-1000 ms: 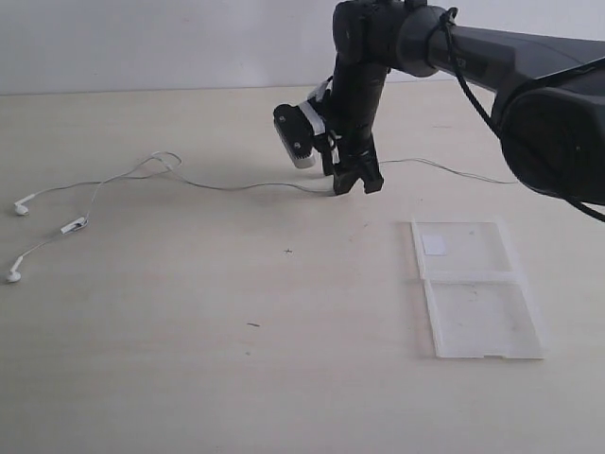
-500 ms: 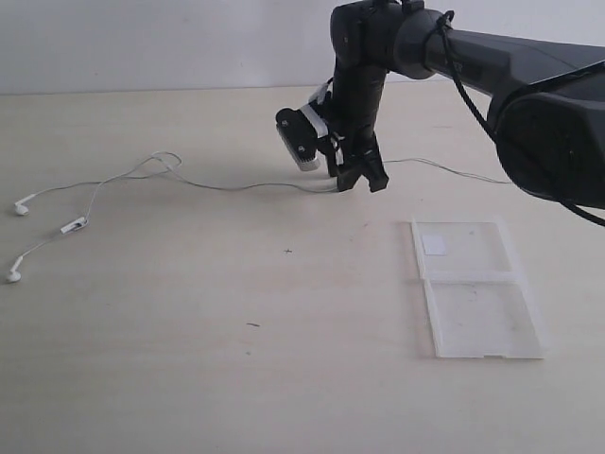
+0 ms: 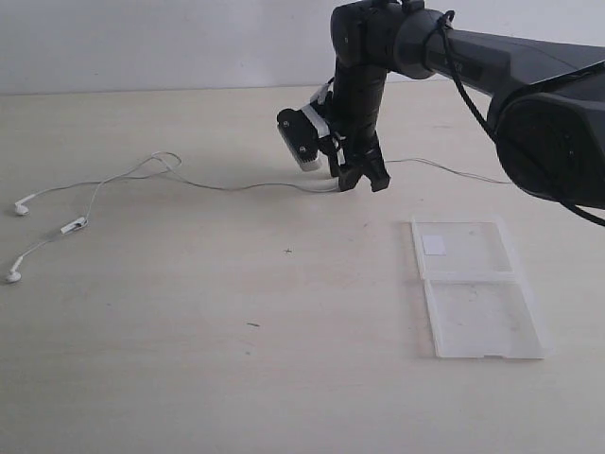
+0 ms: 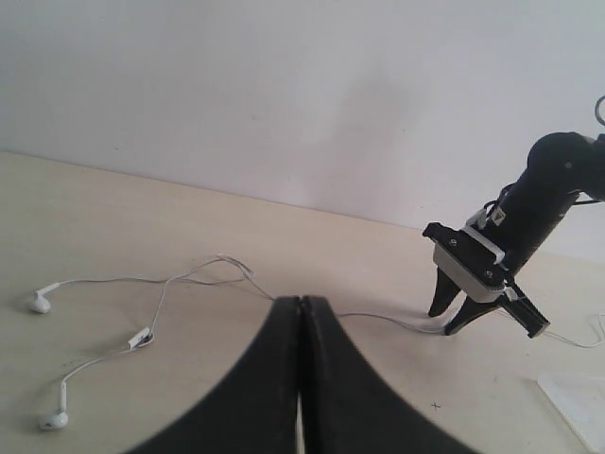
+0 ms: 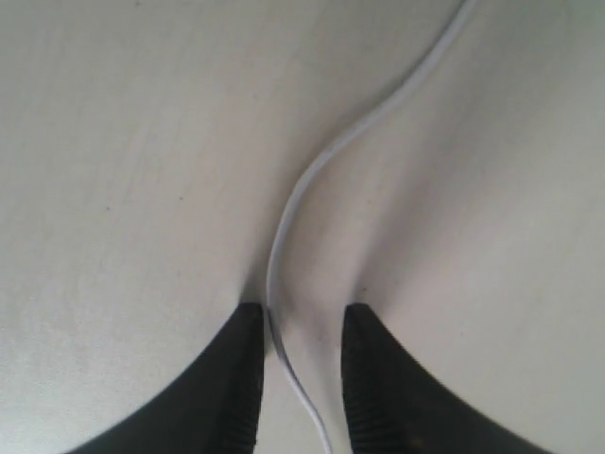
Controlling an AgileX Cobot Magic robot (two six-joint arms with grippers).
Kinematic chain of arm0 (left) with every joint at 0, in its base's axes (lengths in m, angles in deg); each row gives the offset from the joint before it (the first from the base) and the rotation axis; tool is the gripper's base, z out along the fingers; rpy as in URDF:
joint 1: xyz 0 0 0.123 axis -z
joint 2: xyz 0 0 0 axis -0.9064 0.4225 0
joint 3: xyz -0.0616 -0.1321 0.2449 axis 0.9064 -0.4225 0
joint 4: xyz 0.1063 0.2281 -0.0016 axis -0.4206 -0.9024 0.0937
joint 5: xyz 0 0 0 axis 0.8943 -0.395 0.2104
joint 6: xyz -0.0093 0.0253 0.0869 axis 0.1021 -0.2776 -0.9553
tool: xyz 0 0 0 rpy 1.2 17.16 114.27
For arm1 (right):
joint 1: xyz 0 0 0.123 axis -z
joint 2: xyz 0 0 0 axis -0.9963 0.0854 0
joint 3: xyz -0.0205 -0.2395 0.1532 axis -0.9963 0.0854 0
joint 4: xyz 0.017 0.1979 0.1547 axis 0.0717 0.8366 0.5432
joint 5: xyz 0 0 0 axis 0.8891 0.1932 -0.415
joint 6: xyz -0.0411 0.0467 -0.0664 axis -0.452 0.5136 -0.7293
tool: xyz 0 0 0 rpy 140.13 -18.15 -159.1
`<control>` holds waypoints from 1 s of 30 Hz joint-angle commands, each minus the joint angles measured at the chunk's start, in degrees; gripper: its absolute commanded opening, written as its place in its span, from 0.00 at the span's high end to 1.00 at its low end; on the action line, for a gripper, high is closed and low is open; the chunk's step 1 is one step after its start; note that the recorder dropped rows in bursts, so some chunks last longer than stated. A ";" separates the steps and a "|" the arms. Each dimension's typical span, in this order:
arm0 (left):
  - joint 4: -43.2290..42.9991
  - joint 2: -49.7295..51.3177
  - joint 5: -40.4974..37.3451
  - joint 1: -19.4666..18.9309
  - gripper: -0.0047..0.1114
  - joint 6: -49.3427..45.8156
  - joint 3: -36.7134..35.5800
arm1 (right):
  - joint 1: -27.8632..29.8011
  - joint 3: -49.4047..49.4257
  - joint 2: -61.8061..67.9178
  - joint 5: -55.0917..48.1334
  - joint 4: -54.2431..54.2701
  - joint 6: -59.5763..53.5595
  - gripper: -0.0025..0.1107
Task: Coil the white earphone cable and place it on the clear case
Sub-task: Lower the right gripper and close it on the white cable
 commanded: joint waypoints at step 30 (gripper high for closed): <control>-0.30 -0.40 0.17 -0.15 0.96 0.33 -0.05 | 0.01 0.60 -5.77 0.08 -1.66 18.03 0.98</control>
